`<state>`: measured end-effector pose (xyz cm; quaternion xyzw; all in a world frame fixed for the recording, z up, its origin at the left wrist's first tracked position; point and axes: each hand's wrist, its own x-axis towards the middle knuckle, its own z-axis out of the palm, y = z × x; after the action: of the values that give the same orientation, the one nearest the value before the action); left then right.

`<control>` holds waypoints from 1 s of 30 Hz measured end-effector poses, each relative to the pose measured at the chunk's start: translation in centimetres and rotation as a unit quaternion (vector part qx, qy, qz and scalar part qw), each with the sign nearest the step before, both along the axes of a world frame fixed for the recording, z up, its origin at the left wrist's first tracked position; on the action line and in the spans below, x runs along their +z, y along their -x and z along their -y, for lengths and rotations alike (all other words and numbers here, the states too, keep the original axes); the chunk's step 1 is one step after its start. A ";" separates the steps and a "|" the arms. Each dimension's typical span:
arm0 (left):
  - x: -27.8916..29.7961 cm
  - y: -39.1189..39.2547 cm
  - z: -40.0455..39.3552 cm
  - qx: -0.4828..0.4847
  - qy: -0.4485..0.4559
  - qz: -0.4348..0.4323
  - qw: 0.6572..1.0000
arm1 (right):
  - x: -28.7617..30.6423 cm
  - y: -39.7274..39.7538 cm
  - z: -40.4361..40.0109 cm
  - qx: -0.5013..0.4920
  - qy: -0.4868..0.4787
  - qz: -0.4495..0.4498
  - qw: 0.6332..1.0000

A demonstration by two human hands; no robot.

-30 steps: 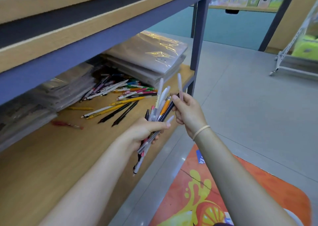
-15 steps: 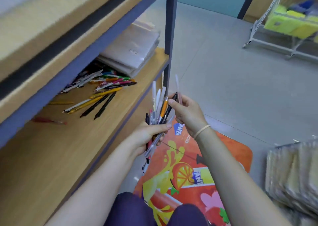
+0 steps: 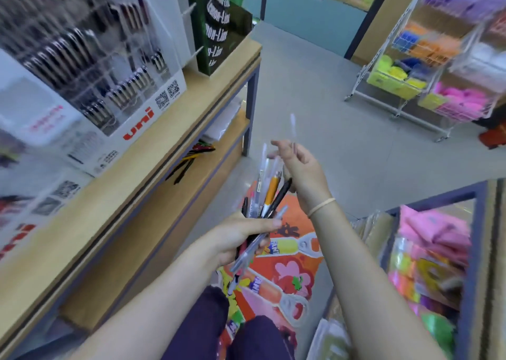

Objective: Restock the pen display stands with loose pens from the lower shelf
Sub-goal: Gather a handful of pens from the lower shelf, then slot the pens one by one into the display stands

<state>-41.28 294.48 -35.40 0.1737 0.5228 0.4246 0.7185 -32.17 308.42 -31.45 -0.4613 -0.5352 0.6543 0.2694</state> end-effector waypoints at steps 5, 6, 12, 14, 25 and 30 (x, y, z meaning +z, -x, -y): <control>11.0 -3.8 6.4 0.022 -0.004 0.018 1.000 | 11.2 -1.0 5.5 0.113 -0.030 -0.011 0.993; 12.4 -4.3 7.7 0.045 -0.007 0.027 0.999 | 12.5 -1.0 6.6 0.130 -0.032 -0.012 0.991; 17.4 -5.4 15.0 0.149 -0.039 0.097 0.983 | 16.7 -0.1 13.7 0.234 -0.069 0.005 0.970; 18.5 -5.2 17.6 0.180 -0.041 0.093 0.978 | 17.7 0.9 16.2 0.275 -0.079 0.009 0.958; 20.8 -0.5 32.6 0.279 -0.079 0.113 0.950 | 20.5 8.8 32.4 0.400 -0.097 0.023 0.911; 20.4 2.9 41.8 0.346 -0.067 0.108 0.930 | 20.3 13.2 42.5 0.401 -0.141 0.036 0.904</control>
<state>-44.15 252.71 -14.99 -0.0172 0.4405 0.6968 0.5658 -45.38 265.95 -11.13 -0.1879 -0.7713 0.6075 0.0268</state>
